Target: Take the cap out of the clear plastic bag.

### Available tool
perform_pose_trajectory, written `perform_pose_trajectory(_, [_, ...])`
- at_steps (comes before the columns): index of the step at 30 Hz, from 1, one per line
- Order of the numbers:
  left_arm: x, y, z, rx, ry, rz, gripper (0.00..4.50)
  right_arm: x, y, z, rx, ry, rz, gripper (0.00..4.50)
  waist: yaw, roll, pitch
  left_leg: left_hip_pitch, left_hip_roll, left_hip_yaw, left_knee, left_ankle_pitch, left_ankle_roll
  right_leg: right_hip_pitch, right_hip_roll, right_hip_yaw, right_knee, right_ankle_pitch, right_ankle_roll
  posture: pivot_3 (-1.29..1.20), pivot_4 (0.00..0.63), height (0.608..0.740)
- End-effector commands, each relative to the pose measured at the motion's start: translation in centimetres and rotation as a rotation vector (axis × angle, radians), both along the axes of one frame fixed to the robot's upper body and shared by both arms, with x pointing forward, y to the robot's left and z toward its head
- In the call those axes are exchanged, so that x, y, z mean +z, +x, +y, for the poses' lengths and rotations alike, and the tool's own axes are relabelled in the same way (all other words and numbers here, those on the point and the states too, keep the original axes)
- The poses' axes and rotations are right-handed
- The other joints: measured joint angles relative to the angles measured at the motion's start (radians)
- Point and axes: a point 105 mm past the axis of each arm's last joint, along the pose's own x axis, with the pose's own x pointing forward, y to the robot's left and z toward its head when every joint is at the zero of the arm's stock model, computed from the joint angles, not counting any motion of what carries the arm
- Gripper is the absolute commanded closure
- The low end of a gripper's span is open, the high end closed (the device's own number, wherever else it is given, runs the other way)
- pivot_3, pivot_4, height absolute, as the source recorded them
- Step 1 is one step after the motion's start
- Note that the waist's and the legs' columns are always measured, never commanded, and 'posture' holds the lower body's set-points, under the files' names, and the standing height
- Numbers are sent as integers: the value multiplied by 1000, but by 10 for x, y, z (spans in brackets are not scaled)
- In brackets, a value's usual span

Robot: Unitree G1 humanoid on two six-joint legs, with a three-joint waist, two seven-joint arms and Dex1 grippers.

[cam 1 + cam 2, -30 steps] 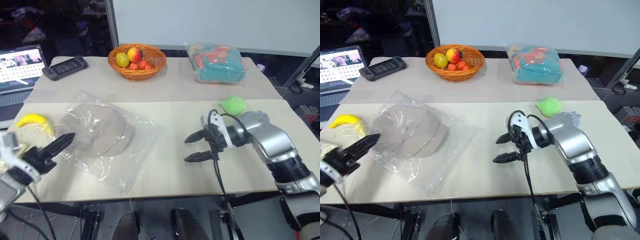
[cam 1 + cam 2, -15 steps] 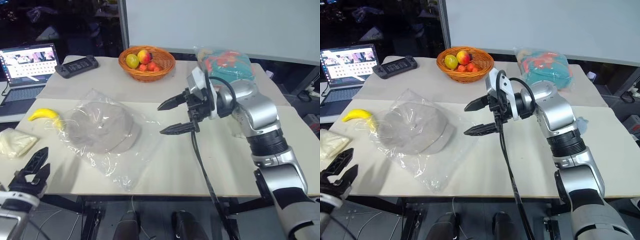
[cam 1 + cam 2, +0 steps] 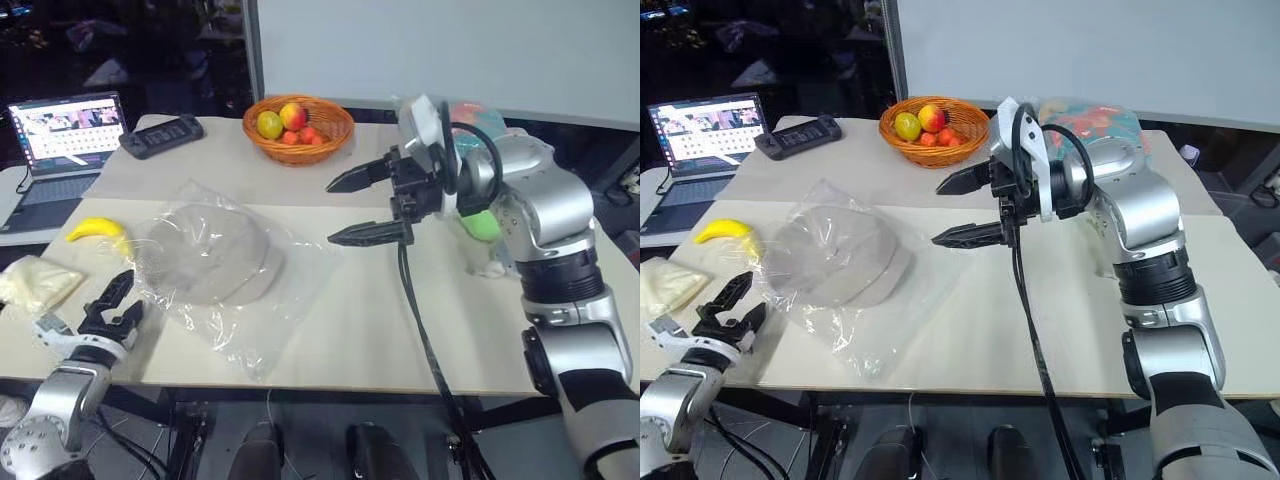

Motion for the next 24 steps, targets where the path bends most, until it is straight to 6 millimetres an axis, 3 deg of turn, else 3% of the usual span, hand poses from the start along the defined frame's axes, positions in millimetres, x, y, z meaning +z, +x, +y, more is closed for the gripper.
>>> perform_pose_trajectory(1, [-22,20,-18,-90,19,106,1075,18,-7,-3,-9,36,-59,0,3,1,0,0,0,0,0,0,0,0,0,0,0,0,0,0,150,740])
perform_pose_trajectory(6, [-28,38,-29,-154,54,144,2845,17,-7,-5,-31,40,-66,0,7,2,-1,-1,0,-1,1,0,0,2,0,0,-1,-1,2,0,150,740])
perform_pose_trajectory(11, [-23,47,-45,-218,102,137,4470,15,-7,-6,-50,34,-70,0,14,12,-5,-2,-2,-1,0,0,0,3,-1,0,-1,-3,3,0,150,740])
perform_pose_trajectory(17, [16,47,-99,-551,302,-4,4490,14,-6,-7,-61,36,-73,0,14,13,-6,-2,-2,-2,1,0,-1,4,-1,-1,-4,-3,4,0,150,740])
perform_pose_trajectory(24, [48,39,-136,-920,549,-105,4490,14,-6,-10,-85,38,-81,0,-14,6,-2,-12,-2,-2,1,3,3,-3,-1,0,-7,-2,6,0,150,740])
